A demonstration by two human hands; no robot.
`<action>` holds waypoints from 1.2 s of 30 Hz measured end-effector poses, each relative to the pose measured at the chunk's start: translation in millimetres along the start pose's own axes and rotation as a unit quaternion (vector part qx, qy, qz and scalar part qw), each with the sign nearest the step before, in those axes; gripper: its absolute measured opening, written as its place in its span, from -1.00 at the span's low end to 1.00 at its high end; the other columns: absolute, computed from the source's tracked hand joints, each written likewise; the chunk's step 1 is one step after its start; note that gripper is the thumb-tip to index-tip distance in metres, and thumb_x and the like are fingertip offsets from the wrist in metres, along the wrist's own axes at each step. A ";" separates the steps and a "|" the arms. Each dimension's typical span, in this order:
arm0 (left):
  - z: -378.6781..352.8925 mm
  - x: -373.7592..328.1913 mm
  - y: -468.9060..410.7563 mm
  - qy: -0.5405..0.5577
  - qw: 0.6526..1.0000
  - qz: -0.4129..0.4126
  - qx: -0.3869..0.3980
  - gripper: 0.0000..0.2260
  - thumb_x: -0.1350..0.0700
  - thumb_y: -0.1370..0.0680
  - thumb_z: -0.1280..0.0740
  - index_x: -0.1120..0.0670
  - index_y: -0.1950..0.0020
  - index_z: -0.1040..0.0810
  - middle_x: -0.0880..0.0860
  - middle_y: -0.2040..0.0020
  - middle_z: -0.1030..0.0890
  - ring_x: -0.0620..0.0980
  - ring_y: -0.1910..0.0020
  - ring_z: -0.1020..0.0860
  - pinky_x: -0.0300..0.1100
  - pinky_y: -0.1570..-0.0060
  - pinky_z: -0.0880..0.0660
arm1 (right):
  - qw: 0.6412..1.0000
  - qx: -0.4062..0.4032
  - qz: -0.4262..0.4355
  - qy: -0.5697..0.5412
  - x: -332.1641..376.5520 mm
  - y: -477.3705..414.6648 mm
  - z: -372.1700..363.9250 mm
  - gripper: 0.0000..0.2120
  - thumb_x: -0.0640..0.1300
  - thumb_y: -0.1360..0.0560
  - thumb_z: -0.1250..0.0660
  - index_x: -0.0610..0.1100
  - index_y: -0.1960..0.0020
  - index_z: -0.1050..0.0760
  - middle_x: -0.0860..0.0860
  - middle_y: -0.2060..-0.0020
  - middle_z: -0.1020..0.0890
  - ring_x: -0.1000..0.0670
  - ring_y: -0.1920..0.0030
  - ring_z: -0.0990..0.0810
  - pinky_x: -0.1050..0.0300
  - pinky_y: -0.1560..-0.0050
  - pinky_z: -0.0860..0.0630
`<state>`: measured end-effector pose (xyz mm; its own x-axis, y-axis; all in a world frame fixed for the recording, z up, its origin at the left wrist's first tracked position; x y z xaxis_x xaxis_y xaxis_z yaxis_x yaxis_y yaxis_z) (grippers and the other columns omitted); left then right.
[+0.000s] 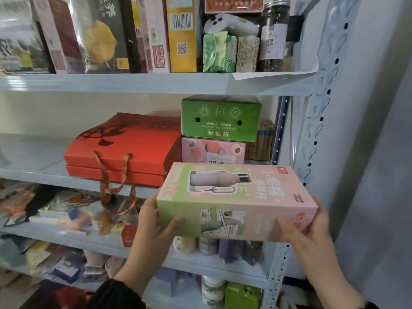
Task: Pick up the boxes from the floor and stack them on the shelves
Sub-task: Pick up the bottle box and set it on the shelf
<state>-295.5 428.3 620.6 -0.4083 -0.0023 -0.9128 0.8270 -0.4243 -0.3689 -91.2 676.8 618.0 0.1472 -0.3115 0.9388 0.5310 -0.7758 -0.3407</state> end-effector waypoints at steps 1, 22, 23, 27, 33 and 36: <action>-2.8 4.2 -18.4 -0.027 0.999 -0.015 0.009 -0.45 0.11 -0.55 -0.45 -0.29 -0.44 -0.35 -0.06 -0.32 -0.46 -0.17 -0.26 -0.52 -0.02 -0.21 -0.59 | 1.000 -0.014 0.000 0.012 -1.9 -8.9 -6.1 -0.35 -0.22 -0.45 -0.48 0.03 -0.40 -0.22 0.11 -0.16 -0.56 0.40 0.05 -0.60 0.48 0.17 -0.52; -40.6 66.2 -103.6 -0.486 0.809 -0.317 0.090 -0.16 0.13 -0.32 -0.49 0.13 -0.59 -0.32 0.22 -0.63 -0.18 0.34 -0.61 -0.12 0.30 -0.48 -0.17 | 0.983 -0.080 -0.027 0.162 -26.9 -62.3 -93.4 -0.41 -0.10 -0.54 -0.46 0.14 -0.46 -0.26 0.23 -0.19 -0.57 0.27 -0.16 -0.56 0.22 -0.14 -0.58; -42.4 65.1 -103.7 -0.494 0.810 -0.300 0.102 -0.13 0.11 -0.29 -0.51 0.12 -0.60 -0.32 0.23 -0.63 -0.18 0.35 -0.60 -0.13 0.32 -0.47 -0.23 | 0.982 -0.076 -0.032 0.169 -26.7 -64.1 -93.9 -0.39 -0.09 -0.55 -0.45 0.15 -0.48 -0.24 0.22 -0.20 -0.56 0.21 -0.19 -0.56 0.11 -0.20 -0.58; -46.2 60.2 -104.1 -0.509 0.811 -0.264 0.118 -0.06 0.06 -0.27 -0.52 0.11 -0.62 -0.25 0.22 -0.65 -0.13 0.35 -0.60 -0.12 0.37 -0.37 -0.37 | 0.978 -0.057 -0.037 0.195 -26.4 -69.4 -90.2 -0.38 -0.11 -0.58 -0.40 0.18 -0.51 -0.17 0.17 -0.23 -0.55 0.12 -0.24 -0.53 0.01 -0.27 -0.54; -57.1 55.8 -83.3 -0.512 0.820 -0.223 0.127 -0.16 -0.01 -0.34 -0.46 0.08 -0.60 -0.30 0.23 -0.60 -0.23 0.39 -0.55 -0.22 0.35 -0.37 -0.38 | 0.980 0.019 -0.042 0.196 -23.1 -57.8 -67.5 -0.27 -0.01 -0.52 -0.48 0.31 -0.52 -0.15 0.31 -0.22 -0.53 0.34 -0.12 -0.50 0.01 -0.28 -0.52; -71.5 56.7 -57.3 -0.499 0.825 -0.218 0.151 -0.31 -0.14 -0.45 -0.29 0.01 -0.58 -0.32 0.15 -0.55 -0.31 0.29 -0.49 -0.33 0.29 -0.29 -0.47 | 0.944 0.077 0.007 0.321 -28.1 -45.1 -43.1 -0.14 0.18 -0.52 -0.41 0.33 -0.61 0.08 0.19 -0.48 -0.32 0.20 -0.42 -0.30 0.03 -0.42 -0.34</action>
<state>-338.4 517.2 577.4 -0.8809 -0.4705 -0.0514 0.4454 -0.7872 -0.4265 -155.3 696.9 604.8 -0.3543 -0.6282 0.6927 0.6547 -0.6956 -0.2959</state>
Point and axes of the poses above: each hand's wrist, its own y-axis away from the middle knuckle, its own z-axis out of the back of the hand, x = y × z, the point moved 2 cm from there along -y, towards the middle knuckle
